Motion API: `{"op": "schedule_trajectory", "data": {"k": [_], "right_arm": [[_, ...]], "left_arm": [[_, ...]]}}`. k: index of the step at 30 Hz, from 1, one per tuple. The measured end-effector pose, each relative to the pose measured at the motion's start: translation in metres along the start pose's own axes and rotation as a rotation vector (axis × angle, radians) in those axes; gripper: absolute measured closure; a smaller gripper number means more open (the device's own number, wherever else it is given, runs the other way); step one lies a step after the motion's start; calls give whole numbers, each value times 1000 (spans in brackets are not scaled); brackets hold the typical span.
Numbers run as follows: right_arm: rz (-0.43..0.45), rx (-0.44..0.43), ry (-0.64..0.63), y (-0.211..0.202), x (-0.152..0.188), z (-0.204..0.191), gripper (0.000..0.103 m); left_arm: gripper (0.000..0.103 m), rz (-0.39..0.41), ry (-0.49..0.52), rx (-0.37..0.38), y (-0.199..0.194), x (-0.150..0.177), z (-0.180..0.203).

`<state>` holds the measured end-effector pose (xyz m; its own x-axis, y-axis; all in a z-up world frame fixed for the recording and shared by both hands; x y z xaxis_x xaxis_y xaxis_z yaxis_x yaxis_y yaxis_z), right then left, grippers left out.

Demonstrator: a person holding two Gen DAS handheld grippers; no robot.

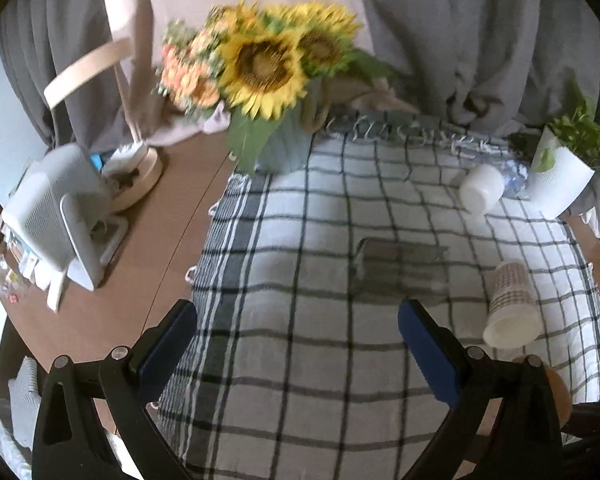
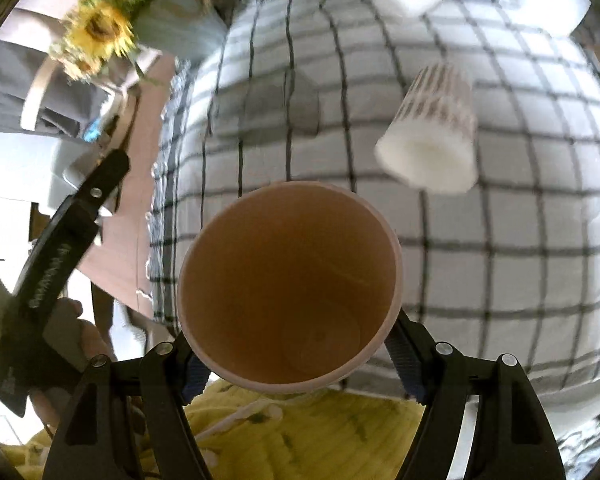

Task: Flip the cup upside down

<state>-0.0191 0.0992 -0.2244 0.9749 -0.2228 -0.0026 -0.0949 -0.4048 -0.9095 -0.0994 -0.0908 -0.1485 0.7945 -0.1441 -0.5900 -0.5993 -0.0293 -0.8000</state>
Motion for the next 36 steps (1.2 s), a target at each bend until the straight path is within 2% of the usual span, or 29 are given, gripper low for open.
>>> {"op": "schedule_trajectory", "data": {"k": [4, 7, 10, 18, 24, 26, 33, 36], "right_arm": [[-63, 58, 12, 29, 3, -4, 29], [-85, 70, 27, 45, -1, -5, 28], [-32, 105, 39, 49, -15, -6, 29], [12, 117, 63, 68, -30, -5, 30], [26, 100, 51, 63, -36, -4, 29], [53, 85, 36, 57, -36, -7, 23], [201, 93, -38, 3, -24, -12, 21], [280, 104, -61, -25, -19, -6, 21]], "left_arm": [[0, -38, -19, -4, 10, 8, -15], [0, -56, -33, -7, 16, 11, -23], [0, -65, -35, -18, 19, 13, -28], [0, -92, -33, -34, 24, 19, -29], [0, -88, -49, -36, 21, 22, -29], [0, -78, -52, -40, 16, 22, -28], [0, -33, -24, -25, -10, 25, -10], [0, -7, -9, 14, -24, 28, 8]]}}
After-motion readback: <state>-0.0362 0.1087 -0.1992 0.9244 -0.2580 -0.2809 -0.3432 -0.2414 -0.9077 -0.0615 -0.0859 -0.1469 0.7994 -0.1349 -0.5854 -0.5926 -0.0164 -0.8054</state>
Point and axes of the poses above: each gripper's, at about its wrist camera, not at the fingertips, and y roughly the way its jaws point, z to its right, x to its underside, the point moved 8 cm from there along y, roughly the way its jaws point, and after that the axes turned 5 degrees about y, right-handed, at the moved point
